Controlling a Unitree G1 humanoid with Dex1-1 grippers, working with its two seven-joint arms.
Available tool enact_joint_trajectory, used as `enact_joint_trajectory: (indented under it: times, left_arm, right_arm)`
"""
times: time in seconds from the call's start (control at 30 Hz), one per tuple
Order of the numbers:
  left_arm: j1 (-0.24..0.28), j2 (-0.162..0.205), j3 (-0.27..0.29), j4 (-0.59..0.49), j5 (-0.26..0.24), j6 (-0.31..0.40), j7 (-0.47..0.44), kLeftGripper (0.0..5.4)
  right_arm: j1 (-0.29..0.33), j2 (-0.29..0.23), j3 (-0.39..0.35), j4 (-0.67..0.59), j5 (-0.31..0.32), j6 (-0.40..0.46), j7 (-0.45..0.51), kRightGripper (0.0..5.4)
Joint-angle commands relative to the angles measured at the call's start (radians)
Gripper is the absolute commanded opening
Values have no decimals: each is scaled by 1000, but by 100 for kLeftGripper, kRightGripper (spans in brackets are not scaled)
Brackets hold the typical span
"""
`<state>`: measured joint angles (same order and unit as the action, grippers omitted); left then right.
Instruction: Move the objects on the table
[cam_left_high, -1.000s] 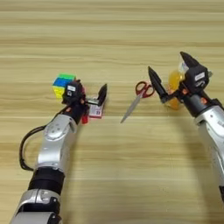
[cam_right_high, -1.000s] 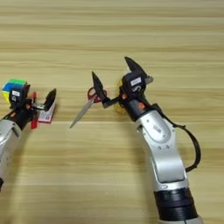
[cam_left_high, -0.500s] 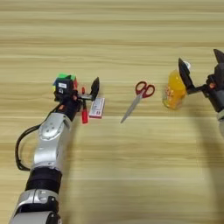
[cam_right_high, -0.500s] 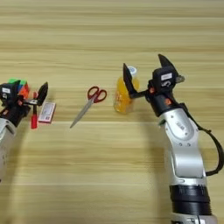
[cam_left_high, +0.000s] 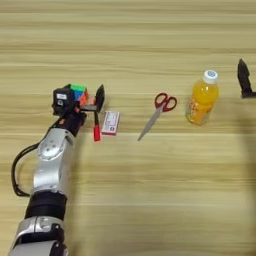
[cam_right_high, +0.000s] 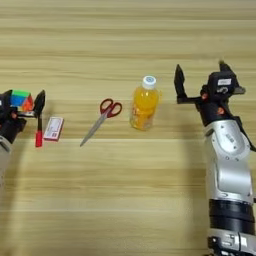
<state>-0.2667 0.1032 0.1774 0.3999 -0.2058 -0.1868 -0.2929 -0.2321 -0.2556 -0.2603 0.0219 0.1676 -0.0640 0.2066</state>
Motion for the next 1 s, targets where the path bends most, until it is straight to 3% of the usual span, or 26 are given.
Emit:
enact_joint_trajectory:
  times: [0.03,0.43,1.0]
  left_arm:
    - [-11,23,16,28,9,-28,19,540]
    - [-33,61,57,113,3,-77,36,540]
    - [-75,72,61,222,-1,-128,26,540]
  right_arm:
    - [-24,-16,-20,42,8,-24,-8,540]
    - [-52,-29,-26,194,-4,-91,-11,540]
    - [-78,-42,-22,302,0,-140,-6,540]
